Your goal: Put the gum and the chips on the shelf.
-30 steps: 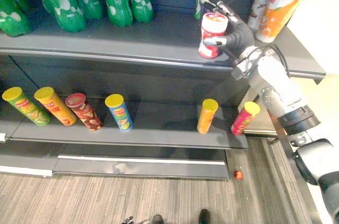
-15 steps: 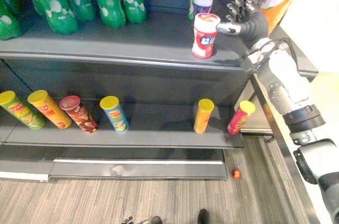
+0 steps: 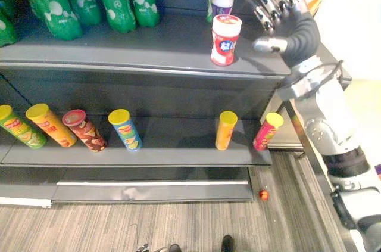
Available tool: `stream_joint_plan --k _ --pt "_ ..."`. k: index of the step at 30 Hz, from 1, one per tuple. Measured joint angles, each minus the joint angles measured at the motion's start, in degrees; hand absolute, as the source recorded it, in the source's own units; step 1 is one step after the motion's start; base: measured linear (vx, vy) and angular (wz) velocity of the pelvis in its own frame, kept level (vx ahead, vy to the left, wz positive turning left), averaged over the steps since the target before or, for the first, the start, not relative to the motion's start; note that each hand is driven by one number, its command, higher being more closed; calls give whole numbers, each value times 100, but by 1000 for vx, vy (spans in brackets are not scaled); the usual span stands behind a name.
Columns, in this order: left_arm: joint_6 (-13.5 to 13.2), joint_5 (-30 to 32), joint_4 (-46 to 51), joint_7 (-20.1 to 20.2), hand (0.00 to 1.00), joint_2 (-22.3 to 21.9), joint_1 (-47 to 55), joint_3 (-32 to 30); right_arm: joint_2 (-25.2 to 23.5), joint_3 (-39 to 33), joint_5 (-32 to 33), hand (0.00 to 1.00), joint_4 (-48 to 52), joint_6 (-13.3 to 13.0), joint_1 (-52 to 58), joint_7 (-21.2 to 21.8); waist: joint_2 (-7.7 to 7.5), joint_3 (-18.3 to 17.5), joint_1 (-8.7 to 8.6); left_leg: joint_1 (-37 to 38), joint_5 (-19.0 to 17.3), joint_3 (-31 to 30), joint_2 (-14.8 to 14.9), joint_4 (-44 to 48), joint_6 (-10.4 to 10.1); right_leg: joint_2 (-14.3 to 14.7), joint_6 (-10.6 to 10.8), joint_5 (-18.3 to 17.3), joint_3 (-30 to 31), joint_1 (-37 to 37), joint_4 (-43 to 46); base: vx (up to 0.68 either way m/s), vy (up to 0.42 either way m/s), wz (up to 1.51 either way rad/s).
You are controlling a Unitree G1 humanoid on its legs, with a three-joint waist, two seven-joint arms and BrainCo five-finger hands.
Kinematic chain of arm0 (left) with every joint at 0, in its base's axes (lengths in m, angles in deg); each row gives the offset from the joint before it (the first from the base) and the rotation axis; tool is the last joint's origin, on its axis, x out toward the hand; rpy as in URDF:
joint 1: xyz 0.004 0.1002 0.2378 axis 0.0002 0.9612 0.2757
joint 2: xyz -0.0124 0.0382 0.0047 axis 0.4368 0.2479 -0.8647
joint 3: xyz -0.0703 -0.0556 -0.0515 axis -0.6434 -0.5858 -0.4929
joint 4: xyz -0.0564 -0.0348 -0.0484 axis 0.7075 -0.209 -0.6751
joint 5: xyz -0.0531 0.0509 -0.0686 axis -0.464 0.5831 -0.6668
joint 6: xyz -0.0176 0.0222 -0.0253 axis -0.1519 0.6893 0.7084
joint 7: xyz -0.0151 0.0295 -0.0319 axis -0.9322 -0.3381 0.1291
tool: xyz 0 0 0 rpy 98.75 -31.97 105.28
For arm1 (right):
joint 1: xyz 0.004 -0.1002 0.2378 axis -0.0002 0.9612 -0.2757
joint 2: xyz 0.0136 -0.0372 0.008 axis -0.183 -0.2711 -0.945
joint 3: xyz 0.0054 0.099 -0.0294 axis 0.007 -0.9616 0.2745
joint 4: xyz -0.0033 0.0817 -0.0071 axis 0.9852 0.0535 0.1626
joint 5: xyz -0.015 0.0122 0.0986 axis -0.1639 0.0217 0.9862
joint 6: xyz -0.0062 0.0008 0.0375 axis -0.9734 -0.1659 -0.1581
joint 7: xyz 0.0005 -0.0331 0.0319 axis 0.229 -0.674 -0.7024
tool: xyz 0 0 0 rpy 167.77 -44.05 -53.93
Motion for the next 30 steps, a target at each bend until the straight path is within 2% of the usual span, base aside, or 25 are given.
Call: stream_joint_plan --k 2,5,10,16,19,21,26,27,30 --pt "-35 11 -2 -37 0 -1 2 3 -375 68 -199 0 408 -120 476 105 -5 -4 1 3 0 1 0 0 0 -1 0 -1 0 1 7 0 0 0" --pt "-38 21 -2 -80 0 -1 3 3 -612 348 -408 0 512 -202 829 149 -15 -10 0 7 0 2 -3 0 0 -6 0 -1 -1 2 16 0 0 0" --pt "-47 29 -5 -140 0 9 12 -12 -1035 1042 -416 0 654 -205 1840 465 -59 -40 4 8 -3 6 -7 0 -3 -11 -2 -2 0 -1 23 0 0 0" --pt "-60 71 -8 -187 0 7 11 -21 -1155 1853 -416 0 575 -70 2747 853 -61 -41 -17 29 -5 32 -10 0 -6 -12 -1 -3 32 -5 44 0 0 -1" --pt "-146 217 -11 -209 0 5 24 -65 -1228 2084 -420 0 201 19 3223 1017 -79 -56 -53 35 -7 42 -14 0 -8 -12 -9 -30 50 -15 53 0 0 -1" --pt "-167 258 -21 -248 0 0 14 -102 -1341 2095 -429 0 -210 66 3518 1064 -36 -29 -55 44 -24 55 -17 0 -29 -15 -9 -50 55 -1 53 0 0 -2" --pt "-165 305 -82 -272 0 -58 -48 -327 -1519 2022 -1125 0 -1451 398 4545 1130 -7 -18 -69 56 -96 97 -20 0 -66 -16 -14 -56 90 1 49 0 0 -3" --pt "-163 310 -82 -282 0 -71 -47 -367 -1519 1979 -1173 0 -1557 419 4649 1137 2 -13 -87 55 -103 98 -22 0 -65 -17 -15 -56 92 0 46 0 0 0" --pt "-153 529 -116 -306 0 -141 -62 -577 -1675 1380 -1855 0 -2143 422 5082 1159 75 -1 -157 54 -133 106 -27 0 -66 -20 -14 -58 96 -3 45 10 -2 -1"
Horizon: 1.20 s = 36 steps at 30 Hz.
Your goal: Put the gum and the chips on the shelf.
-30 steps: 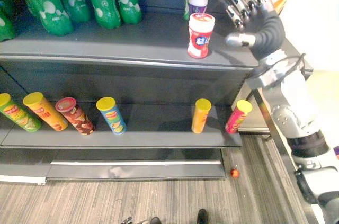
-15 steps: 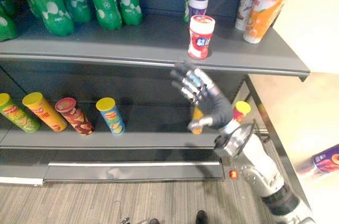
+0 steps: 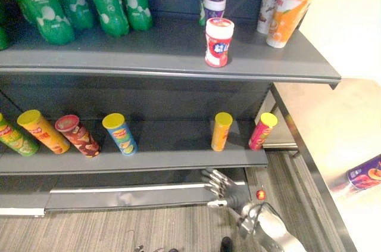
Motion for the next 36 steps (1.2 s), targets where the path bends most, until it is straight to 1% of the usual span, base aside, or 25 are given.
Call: stream_joint_plan --k 2,3,5,6,8,12,13,14,17,21,23,27,28,29,30,31,32,33,34,35,36 --pt "1 122 0 -29 0 -44 -9 -68 -82 -480 -506 0 -493 -31 87 -139 57 -5 -18 2 -20 11 0 0 2 0 2 0 4 -1 -1 33 -6 -2" --pt "0 185 2 -48 0 -80 -13 -116 -118 -788 -683 0 -886 -47 87 -218 94 -10 -23 5 -30 12 -1 0 -2 0 0 -2 3 1 -1 35 -7 -1" --pt "-2 211 11 -58 0 -140 -31 -187 -157 -1189 -940 0 -1452 -60 79 -387 132 -26 -32 5 -43 13 0 0 -7 1 -11 -8 0 1 -1 44 -10 0" --pt "0 211 11 -59 0 -176 -29 -210 -165 -1396 -1062 0 -1810 -61 73 -467 184 -17 -31 7 -45 13 2 0 -7 1 -15 -11 -3 3 -1 38 -10 0" --pt "-1 211 13 -58 0 -215 -33 -211 -165 -1663 -1336 0 -2418 -61 54 -654 262 10 -35 12 -38 20 6 1 3 2 -19 -13 -5 5 -2 20 -8 0" --pt "-1 211 15 -59 0 -224 -33 -210 -209 -1970 -1726 0 -3204 -71 17 -838 315 5 -36 14 -39 3 9 1 2 5 -21 -14 -22 14 0 5 -4 1" --pt "-2 204 25 -59 0 -233 -31 -209 -229 -2188 -1829 0 -3513 -76 -6 -923 318 3 -33 17 -38 -15 5 1 2 0 -21 -15 -35 22 -1 8 -8 4" --pt "-2 205 37 -58 0 -233 -23 -207 -242 -2298 -1920 0 -3613 -81 -49 -972 318 3 -33 17 -38 -20 4 1 3 -2 -20 -15 -40 26 0 4 -12 7" --pt "-7 187 52 -59 0 -233 -14 -190 -243 -2687 -1944 0 -4219 -123 -224 -1154 317 5 -38 67 -35 -76 -10 1 8 -25 8 -46 -105 110 -7 -7 -7 9" --pt "-16 106 51 -53 0 -235 8 -144 -247 -2839 -1943 0 -4361 -181 -233 -1242 317 8 -36 106 -56 -79 -18 0 -20 -32 3 -88 -111 129 -5 -12 -3 2" --pt "-30 96 51 -52 0 -235 12 -142 -286 -3069 -1934 0 -4526 -182 -249 -1302 321 9 -33 105 -62 -92 -22 0 -21 -37 -34 -112 -125 135 -7 -4 -5 2" --pt "-54 90 47 -50 0 -233 24 -141 -335 -3567 -1923 0 -5053 -171 -203 -1373 314 16 -56 137 -82 -116 -38 0 -7 -54 -28 -110 -154 211 -31 10 -5 3" --pt "-53 29 46 -38 0 -215 26 -141 -359 -3740 -1921 0 -5195 -159 -200 -1424 286 37 -78 159 -99 -106 -39 24 -6 -59 23 -112 -146 219 0 0 0 0" --pt "-53 -81 46 -28 0 -210 25 -142 -374 -3842 -1920 0 -5256 -159 -202 -1433 281 48 -92 179 -111 -93 -38 45 -7 -61 29 -129 -134 215 44 36 22 -5" --pt "-50 -158 46 -9 0 -181 20 -141 -412 -4031 -1909 0 -5348 -160 -216 -1460 268 133 -129 121 -260 -85 -1 321 9 -80 65 -208 -120 183 255 21 23 -6" --pt "-51 -257 51 9 0 -159 -25 -133 -444 -4165 -1904 0 -5366 -160 -199 -1466 213 244 -134 -5 -471 -85 58 730 39 -99 62 -312 -105 120 495 8 20 -7" --pt "-54 -363 55 25 0 -146 -60 -126 -460 -4326 -1859 0 -5364 -161 -183 -1469 254 307 -151 -110 -673 -75 121 1094 68 -111 85 -407 -83 56 720 -30 10 -12" --pt "-52 -385 52 31 0 -137 -120 -97 -467 -4495 -1819 0 -5355 -166 -138 -1481 192 383 -158 -210 -829 -51 156 1362 92 -121 122 -470 -39 -35 853 -59 77 -33" --pt "-54 -495 49 59 0 -131 -155 -103 -567 -4866 -1648 0 -5311 -183 -49 -1496 226 403 -158 -326 -956 118 117 1622 152 -176 276 -439 119 -192 955 -47 119 -43" --pt "-54 -518 46 61 0 -149 -168 -106 -594 -5015 -1633 0 -5264 -196 -24 -1508 238 406 -156 -385 -978 244 120 1652 188 -193 450 -388 229 -282 1009 -41 132 -85" --pt "-75 -522 57 58 0 -198 -190 -111 -629 -5166 -1571 0 -5131 -195 -19 -1537 307 413 -143 -522 -1060 572 193 1706 290 -157 585 -133 390 -660 1199 -130 181 -135"
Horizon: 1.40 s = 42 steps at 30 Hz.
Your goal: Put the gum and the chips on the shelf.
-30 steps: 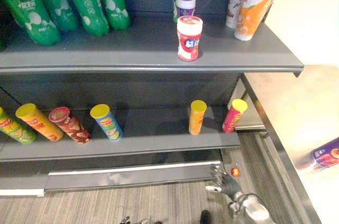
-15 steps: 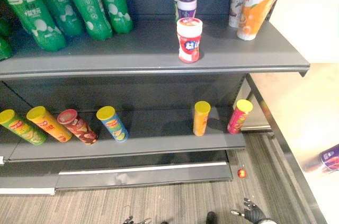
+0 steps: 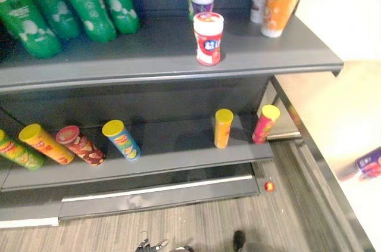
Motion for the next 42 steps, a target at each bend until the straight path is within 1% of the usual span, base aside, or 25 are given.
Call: stream_joint_plan --k 2,3,4,5,7,8,12,15,17,18,20,21,25,27,29,30,31,32,33,34,35,38,40,41,42 --pt "-4 2 0 -11 0 -93 -2 -91 -150 -49 106 0 196 0 34 3 146 64 2 8 -86 631 236 80 131 202 114 896 54 -162 -416 -218 199 -161" --pt "-12 9 50 -9 0 -122 -1 -173 -257 -52 134 0 300 0 62 10 210 206 22 46 -147 862 359 106 154 195 -169 818 -319 -163 -362 -208 192 -144" --pt "-20 14 117 -5 0 -133 -26 -269 -337 -149 151 0 302 19 181 10 191 293 -10 133 -209 1167 405 95 234 -95 -637 458 -1079 -202 192 -199 228 -149" --pt "-27 15 242 -2 0 -181 -63 -321 -366 -175 146 0 244 28 363 5 175 285 6 157 -225 1363 423 86 154 -393 -818 306 -1609 -203 681 -126 200 -119" --pt "-66 12 312 19 0 -249 -102 -305 -412 -180 141 0 199 45 532 -1 162 275 11 242 -163 1716 413 -64 139 -681 -842 156 -1903 -84 1044 -66 128 -112" --pt "-56 12 319 41 0 -230 -131 -251 -448 -188 140 0 132 46 533 3 148 267 -18 268 -24 1959 384 -232 173 -756 -758 81 -1937 4 1101 -78 92 -111" --pt "-54 1 278 135 0 -179 -180 -75 -408 -244 142 0 -22 82 334 -84 51 211 0 277 270 2672 230 -660 141 -843 -708 97 -2027 321 555 -90 -35 -98" --pt "-52 -4 204 135 0 -137 -196 -30 -308 -180 140 0 -34 138 227 -141 -75 149 -1 284 411 3126 153 -719 80 -789 -521 17 -2002 470 -244 -68 -184 -69" --pt "-57 -5 185 132 0 -152 -206 -38 -258 -72 142 0 -119 148 161 -140 -94 141 -6 321 593 3309 65 -853 16 -786 -322 -242 -2011 483 -456 -86 -261 -50" --pt "-46 -5 145 128 0 -177 -243 -54 -179 -47 144 0 -172 148 161 -144 -10 136 -31 396 799 3339 32 -1100 -25 -715 -349 -322 -2038 506 -489 -103 -203 -23" --pt "-46 -28 125 131 0 -316 -224 -112 -159 -44 140 0 -197 150 162 -136 28 114 -25 620 1096 3314 57 -1441 -115 -534 -452 -443 -2067 637 -503 -96 -177 -5" --pt "-44 -37 119 131 0 -328 -225 -117 -160 -44 140 0 -200 151 162 -136 30 112 -26 662 1127 3306 68 -1478 -127 -510 -466 -463 -2079 680 -505 -71 -155 4" --pt "-14 -53 125 126 0 -373 -221 -364 -221 -61 163 0 -174 109 -16 -121 9 18 -48 725 1311 3294 364 -1449 -241 -246 -621 -668 -2156 769 -484 -31 -107 2" --pt "-10 -53 132 123 0 -374 -222 -542 -256 -96 211 0 -168 43 -100 -111 -32 28 -94 665 1242 3289 584 -1110 -285 -178 -697 -719 -2196 775 -444 3 -89 -1" --pt "-10 -238 187 114 0 -401 -233 -688 -235 -95 328 0 -165 -4 -174 -109 -40 44 -71 603 985 3307 1065 -224 -280 -56 -806 -740 -2025 815 -405 40 -121 -33" --pt "-10 -297 190 115 0 -406 -232 -727 -231 -71 337 0 -164 -9 -198 -114 -46 51 -70 595 957 3243 1161 27 -247 -25 -811 -736 -1953 848 -411 65 -140 -52" --pt "-9 -299 233 115 0 -440 -210 -764 -227 -34 343 0 -110 -15 -214 -117 -35 62 -81 472 927 2847 1370 558 -193 19 -860 -708 -1847 925 -427 79 -103 -41" --pt "-18 -412 281 120 0 -426 -203 -754 -206 -9 406 0 -57 -37 -227 -126 -27 94 -85 253 876 2353 1456 897 -227 27 -910 -692 -1731 976 -444 75 -89 -45" --pt "-33 -512 312 120 0 -461 -226 -715 -116 38 426 0 -29 -62 -257 -131 -10 132 -86 96 705 1659 1333 936 -328 14 -923 -684 -1627 955 -459 46 6 -53" --pt "-49 -511 334 122 0 -510 -242 -626 -19 91 473 0 -24 -73 -346 -130 92 190 -82 -10 549 924 1107 777 -340 -22 -925 -673 -1476 964 -499 20 68 -65" --pt "-57 -512 332 121 0 -527 -233 -540 49 94 587 0 -24 -81 -404 -123 138 200 -76 -39 544 589 929 586 -334 -36 -913 -666 -1348 957 -535 26 100 -79" --pt "-71 -512 403 116 0 -565 -233 -545 70 189 699 0 46 -92 -444 -120 155 214 43 -81 591 81 699 -67 -342 -32 -827 -653 -973 951 -524 59 139 -66" --pt "-141 -509 429 111 0 -629 -221 -549 52 200 806 0 157 -101 -444 -121 229 244 57 -68 875 -414 609 -392 -411 -5 -634 -741 -786 939 -382 63 175 -54" --pt "-147 -508 441 111 0 -652 -220 -554 37 198 820 0 189 -103 -450 -125 191 263 61 -28 780 -462 582 -385 -511 -54 -576 -782 -722 910 -329 44 174 -20" --pt "-148 -505 490 106 0 -609 -233 -541 -91 197 827 0 280 -127 -405 -112 129 242 23 -1 716 -421 433 -398 -427 -202 -500 -784 -711 910 -290 66 215 -12"
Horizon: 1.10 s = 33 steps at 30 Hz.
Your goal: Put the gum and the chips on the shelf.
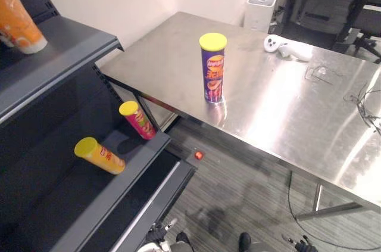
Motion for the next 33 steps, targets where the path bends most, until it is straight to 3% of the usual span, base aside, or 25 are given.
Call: stream_joint_plan --k 3,9,20,24,27,29,33 --pt "-31 -1 135 -4 0 53 -2 -1 -280 -57 10 0 7 -11 60 74 -181 -28 100 47 -137 223 -231 -20 119 -244 91 39 53 -24 -14 108 214 -14" --pt "-27 27 102 -7 0 -52 85 -10 -371 -588 134 0 -18 3 113 109 -65 -161 144 469 -166 588 -515 -455 150 -430 253 142 146 40 -166 76 99 -30" --pt "-31 112 0 14 0 -113 292 -522 -316 -2936 1997 0 -269 44 153 -139 -111 -604 162 951 -198 1226 -611 -908 100 -345 302 327 581 -10 -341 31 8 -31" --pt "-27 108 -3 13 0 -159 295 -695 133 -3761 2479 0 -231 34 22 -344 -113 -653 116 958 -263 1437 -656 -908 126 -325 308 415 640 -81 -359 -43 -18 -28" --pt "-23 108 -56 9 0 -201 295 -806 568 -4122 2688 0 261 -76 3 -630 -116 -719 56 959 -320 1596 -691 -913 136 -346 345 439 686 -158 -325 -45 -17 -25" --pt "-21 107 -57 -6 0 -253 342 -859 785 -4238 2693 0 1295 -235 -3 -975 -72 -783 -36 1002 -369 1682 -688 -912 126 -346 354 445 686 -146 -322 -39 -42 -16" --pt "-20 111 -14 -37 0 -298 298 -841 852 -4343 2526 0 2952 -471 -6 -1535 -87 -801 -41 1039 -372 1698 -663 -906 120 -339 362 449 682 -143 -320 -14 -56 -5"
